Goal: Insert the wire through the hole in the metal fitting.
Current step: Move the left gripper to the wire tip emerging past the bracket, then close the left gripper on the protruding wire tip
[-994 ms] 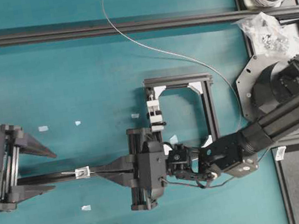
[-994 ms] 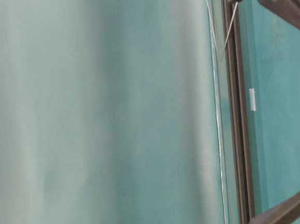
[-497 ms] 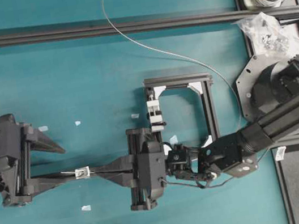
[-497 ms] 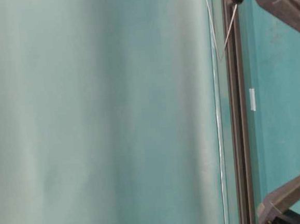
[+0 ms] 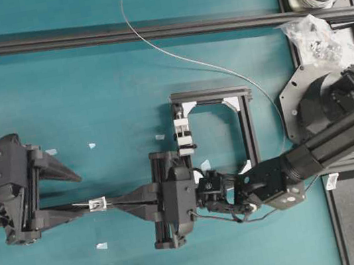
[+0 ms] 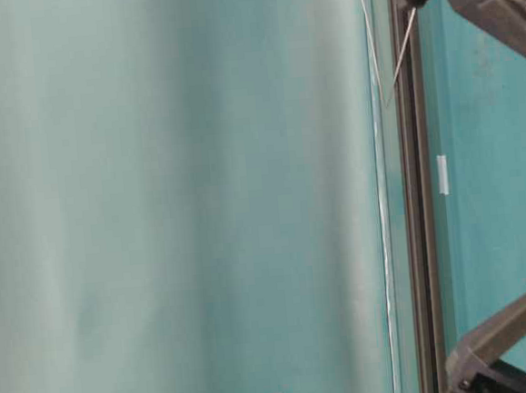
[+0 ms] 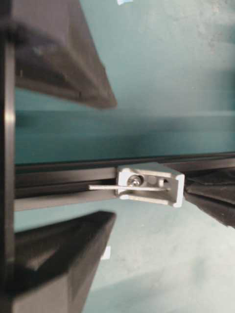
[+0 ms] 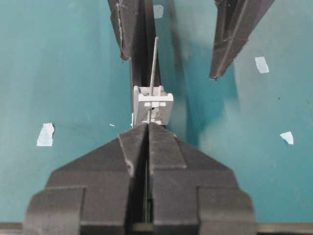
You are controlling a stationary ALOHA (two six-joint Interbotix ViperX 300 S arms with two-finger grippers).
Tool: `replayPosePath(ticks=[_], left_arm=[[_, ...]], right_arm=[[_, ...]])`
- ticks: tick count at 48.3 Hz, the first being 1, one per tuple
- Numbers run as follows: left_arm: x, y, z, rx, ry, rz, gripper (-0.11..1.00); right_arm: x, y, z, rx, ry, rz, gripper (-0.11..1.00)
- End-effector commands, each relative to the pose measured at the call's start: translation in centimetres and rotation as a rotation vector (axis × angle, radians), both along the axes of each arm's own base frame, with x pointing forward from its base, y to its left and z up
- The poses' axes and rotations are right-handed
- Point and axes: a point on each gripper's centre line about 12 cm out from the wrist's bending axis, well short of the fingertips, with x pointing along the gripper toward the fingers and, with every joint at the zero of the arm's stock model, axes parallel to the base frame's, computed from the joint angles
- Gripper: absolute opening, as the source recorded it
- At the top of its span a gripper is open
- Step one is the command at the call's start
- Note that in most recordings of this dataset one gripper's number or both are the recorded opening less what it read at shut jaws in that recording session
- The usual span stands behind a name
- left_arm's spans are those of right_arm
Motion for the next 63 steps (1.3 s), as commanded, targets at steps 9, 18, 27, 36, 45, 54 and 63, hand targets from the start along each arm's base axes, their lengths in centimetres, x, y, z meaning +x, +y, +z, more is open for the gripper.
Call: replayPosePath(ticks=[9, 18, 27, 36, 45, 54, 63], left_arm=[[0.5, -0.1, 0.9, -0.02, -0.023, 0.005, -0.06], [0.5, -0.1, 0.8, -0.02, -0.021, 0.005, -0.1], [0.4, -0.1, 0.7, -0.02, -0.007, 0.004, -0.1], [0.3, -0.1, 0.5, -0.02, 0.004, 0.005, -0.1], [0.3, -0.1, 0.6, -0.02, 0.002, 0.005, -0.1], [0.2, -0.1, 0.7, -0.019, 0.0, 0.004, -0.1], [-0.3, -0.2, 0.5, -0.014, 0.029, -0.003, -0.1]], right_arm=[[0.4, 0.2, 1.0, 0.014, -0.031, 0.001, -0.01], [0.4, 0.2, 1.0, 0.022, -0.032, -0.002, -0.01], [0.4, 0.2, 1.0, 0.023, -0.031, -0.002, -0.01], [0.5, 0.3, 1.2, 0.028, -0.034, -0.002, -0.01], [0.6, 0.4, 1.9, 0.035, -0.051, 0.001, 0.16], [0.4, 0.4, 2.2, 0.038, -0.056, 0.005, 0.7], [0.2, 0.4, 2.1, 0.036, -0.051, 0.006, 0.89]])
